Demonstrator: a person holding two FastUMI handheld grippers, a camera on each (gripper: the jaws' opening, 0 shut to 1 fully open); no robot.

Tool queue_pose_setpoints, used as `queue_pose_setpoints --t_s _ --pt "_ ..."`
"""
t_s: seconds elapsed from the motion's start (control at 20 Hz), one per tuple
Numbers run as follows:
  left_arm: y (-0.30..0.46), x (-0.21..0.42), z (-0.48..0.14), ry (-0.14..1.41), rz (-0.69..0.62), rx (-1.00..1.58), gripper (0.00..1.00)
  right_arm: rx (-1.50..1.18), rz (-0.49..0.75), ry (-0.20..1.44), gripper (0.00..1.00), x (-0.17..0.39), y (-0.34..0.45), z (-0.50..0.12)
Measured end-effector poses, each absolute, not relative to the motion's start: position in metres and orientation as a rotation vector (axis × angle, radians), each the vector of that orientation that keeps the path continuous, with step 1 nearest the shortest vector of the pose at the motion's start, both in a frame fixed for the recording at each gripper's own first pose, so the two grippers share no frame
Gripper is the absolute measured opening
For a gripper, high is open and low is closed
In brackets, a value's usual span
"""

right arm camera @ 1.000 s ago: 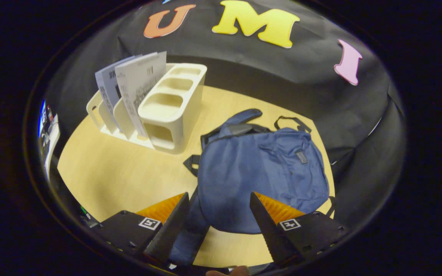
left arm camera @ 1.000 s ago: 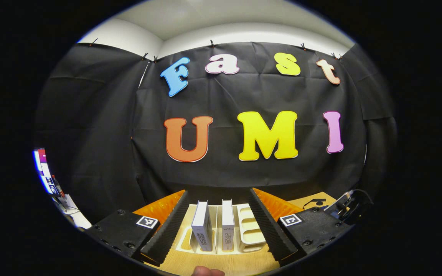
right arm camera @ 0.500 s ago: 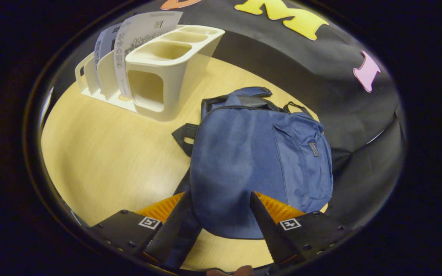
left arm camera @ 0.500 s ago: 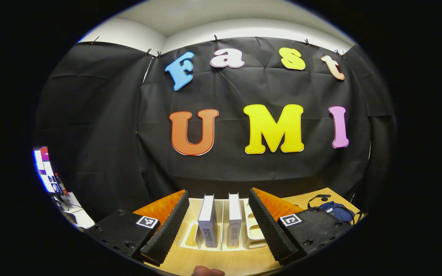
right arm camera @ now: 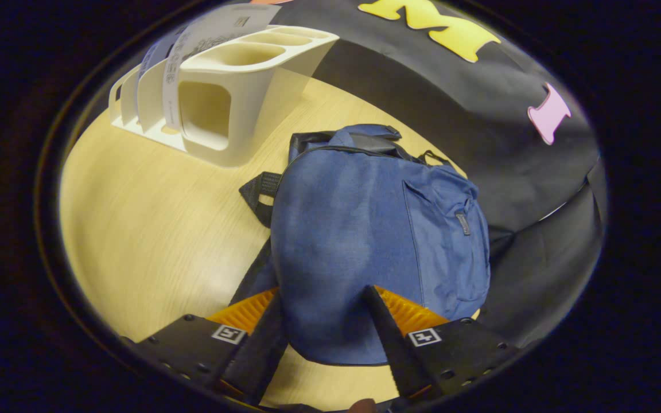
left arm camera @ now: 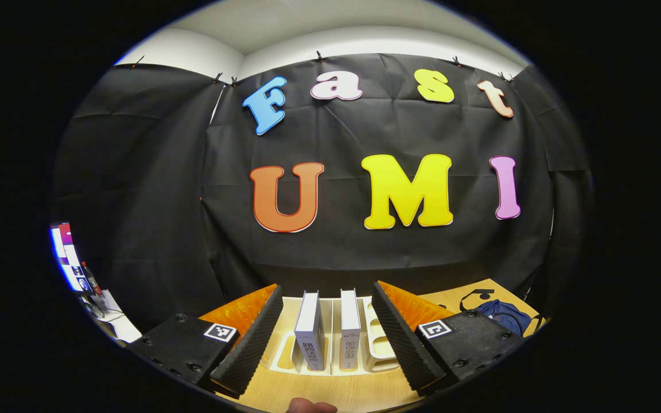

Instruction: Open the schoolbag, grab two books from the bookshelf and put them into the schoolbag.

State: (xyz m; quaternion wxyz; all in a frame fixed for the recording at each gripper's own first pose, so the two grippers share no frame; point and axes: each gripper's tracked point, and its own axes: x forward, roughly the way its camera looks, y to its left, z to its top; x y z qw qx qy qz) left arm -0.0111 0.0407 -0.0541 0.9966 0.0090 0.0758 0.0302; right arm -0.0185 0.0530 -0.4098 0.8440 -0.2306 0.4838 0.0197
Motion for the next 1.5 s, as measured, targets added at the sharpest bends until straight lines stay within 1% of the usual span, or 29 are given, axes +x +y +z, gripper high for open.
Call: queue_pose_setpoints --t_s 0.05,0.1,0.15,0.2,0.25,0.3,0.35,0.45,0.5,0.6,0.9,1.1,1.5 --pt "0.04 -0.012 -0.055 0.154 0.062 0.011 0.99 -0.447 0.047 1.035 0.87 -0.02 0.052 -0.41" --pt "0.04 -0.013 -0.055 0.156 0.064 0.006 0.99 -0.416 0.064 1.05 0.7 -0.022 0.055 -0.407" --pt "0.041 -0.013 -0.056 0.157 0.068 0.003 0.99 -0.4 0.075 1.058 0.68 -0.023 0.056 -0.407" --pt "0.042 -0.013 -0.056 0.159 0.07 0.0 0.99 -0.393 0.085 1.061 0.47 -0.023 0.057 -0.405" --pt "0.043 -0.013 -0.057 0.161 0.074 -0.001 0.99 -0.414 0.072 1.044 0.37 -0.02 0.052 -0.399" --pt "0.043 -0.013 -0.057 0.162 0.077 -0.003 0.99 -0.413 0.079 1.03 0.13 -0.018 0.053 -0.392" --pt "0.043 -0.014 -0.057 0.161 0.077 -0.008 0.99 -0.406 0.087 1.027 0.04 -0.017 0.052 -0.392" --pt "0.042 -0.015 -0.06 0.167 0.078 -0.018 0.99 -0.356 0.1 1.038 0.03 -0.015 0.051 -0.389" --pt "0.043 -0.014 -0.06 0.17 0.079 -0.022 0.99 -0.339 0.108 1.052 0.0 -0.016 0.049 -0.386" --pt "0.044 -0.014 -0.064 0.177 0.085 -0.026 0.99 -0.301 0.119 1.048 0.0 -0.014 0.047 -0.376" --pt "0.046 -0.005 -0.071 0.207 0.085 -0.033 0.99 -0.257 0.125 0.962 0.0 -0.006 0.034 -0.317" --pt "0.04 0.001 -0.075 0.223 0.071 -0.023 0.99 -0.263 0.118 0.899 0.0 0.006 0.005 -0.269" --pt "0.04 0.019 -0.09 0.302 0.069 -0.017 0.99 -0.341 0.079 0.819 0.0 0.042 -0.07 -0.208"
